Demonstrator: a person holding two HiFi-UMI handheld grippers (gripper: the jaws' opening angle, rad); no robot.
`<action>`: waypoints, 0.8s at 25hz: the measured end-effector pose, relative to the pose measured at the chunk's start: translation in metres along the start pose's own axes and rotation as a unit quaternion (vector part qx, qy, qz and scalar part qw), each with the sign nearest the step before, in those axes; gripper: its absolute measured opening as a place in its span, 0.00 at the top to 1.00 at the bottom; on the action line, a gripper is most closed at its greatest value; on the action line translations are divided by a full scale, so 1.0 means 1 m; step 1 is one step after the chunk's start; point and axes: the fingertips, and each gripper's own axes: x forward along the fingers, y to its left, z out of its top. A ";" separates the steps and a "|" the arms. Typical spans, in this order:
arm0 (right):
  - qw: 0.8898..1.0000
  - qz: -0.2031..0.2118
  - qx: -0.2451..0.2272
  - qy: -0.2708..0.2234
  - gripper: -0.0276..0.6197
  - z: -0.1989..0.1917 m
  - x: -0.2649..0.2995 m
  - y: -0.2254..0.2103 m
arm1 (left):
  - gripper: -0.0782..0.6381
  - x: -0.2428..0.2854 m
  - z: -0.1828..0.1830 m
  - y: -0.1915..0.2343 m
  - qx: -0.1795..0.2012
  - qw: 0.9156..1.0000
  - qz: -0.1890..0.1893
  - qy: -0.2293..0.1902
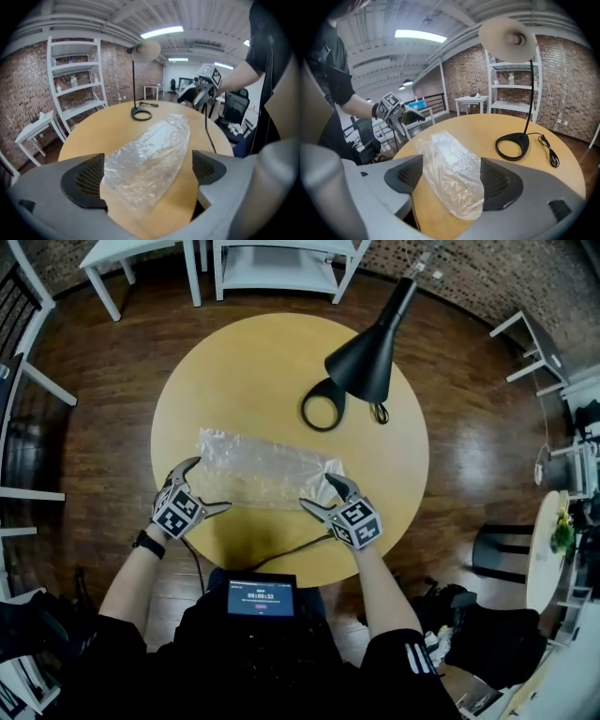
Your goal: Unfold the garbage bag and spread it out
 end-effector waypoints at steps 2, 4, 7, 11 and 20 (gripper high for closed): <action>0.998 -0.006 0.044 -0.035 0.35 0.010 -0.017 0.006 | 0.07 -0.013 0.017 -0.017 -0.037 0.999 -0.007 -0.039; 0.993 -0.006 0.092 -0.077 0.35 0.019 -0.037 0.010 | 0.07 -0.023 0.024 -0.033 -0.069 0.995 -0.005 -0.072; 0.977 0.003 0.157 -0.143 0.35 0.028 -0.068 0.015 | 0.07 -0.033 0.024 -0.059 -0.087 0.991 0.008 -0.097; 0.963 0.031 0.172 -0.205 0.35 0.024 -0.109 0.033 | 0.08 -0.046 0.024 -0.102 -0.150 0.982 0.019 -0.112; 0.959 0.069 0.147 -0.234 0.37 -0.020 -0.170 0.081 | 0.12 -0.061 0.013 -0.195 -0.268 0.953 0.037 -0.135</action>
